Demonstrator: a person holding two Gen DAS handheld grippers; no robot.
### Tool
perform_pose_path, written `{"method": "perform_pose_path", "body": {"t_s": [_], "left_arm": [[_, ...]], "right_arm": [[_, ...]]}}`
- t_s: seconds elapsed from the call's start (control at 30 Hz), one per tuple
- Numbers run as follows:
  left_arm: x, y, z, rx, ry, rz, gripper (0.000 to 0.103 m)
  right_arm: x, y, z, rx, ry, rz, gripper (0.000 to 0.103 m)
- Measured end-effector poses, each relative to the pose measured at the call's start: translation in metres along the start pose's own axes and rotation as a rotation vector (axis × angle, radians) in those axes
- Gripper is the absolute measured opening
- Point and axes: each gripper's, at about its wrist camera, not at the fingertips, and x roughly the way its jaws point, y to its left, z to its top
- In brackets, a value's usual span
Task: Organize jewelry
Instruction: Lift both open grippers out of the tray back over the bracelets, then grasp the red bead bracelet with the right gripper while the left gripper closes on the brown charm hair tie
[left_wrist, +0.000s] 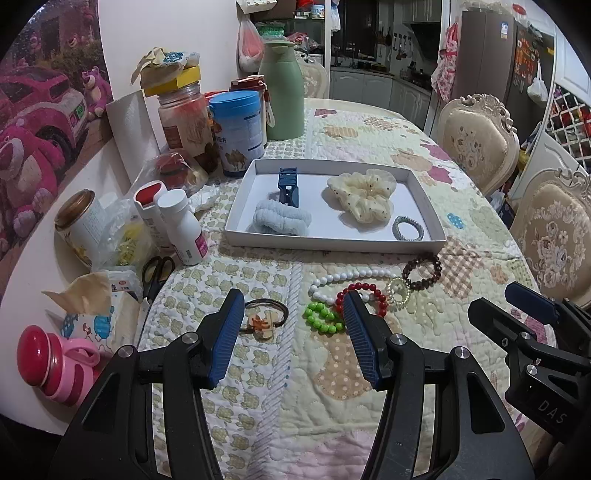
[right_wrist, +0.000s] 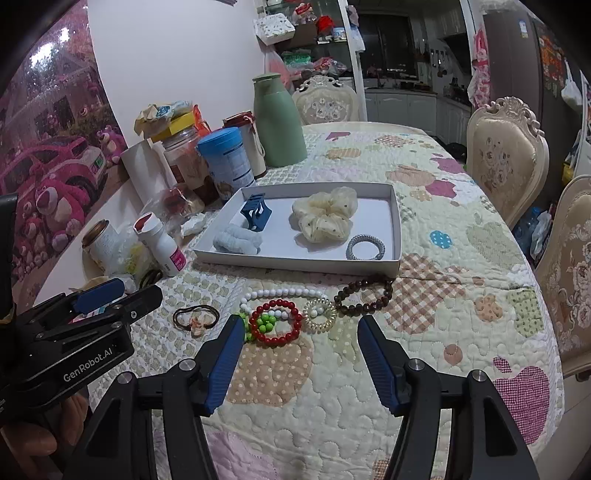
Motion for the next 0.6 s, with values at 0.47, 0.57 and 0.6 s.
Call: {"method": "perform_pose_path", "body": {"t_s": [0.47, 0.57, 0.6], "left_arm": [[0.019, 0.027, -0.003, -0.076, 0.088, -0.055, 0.056], [0.028, 0.048, -0.007, -0.134, 0.129, -0.078, 0.056], [0.031, 0.055, -0.009, -0.157, 0.142, -0.084, 0.055]], "right_arm": [[0.022, -0.009, -0.009, -0.001, 0.052, 0.016, 0.062], [0.034, -0.013, -0.015, 0.003, 0.073, 0.039, 0.062], [0.039, -0.014, -0.016, 0.004, 0.077, 0.053, 0.062]]}}
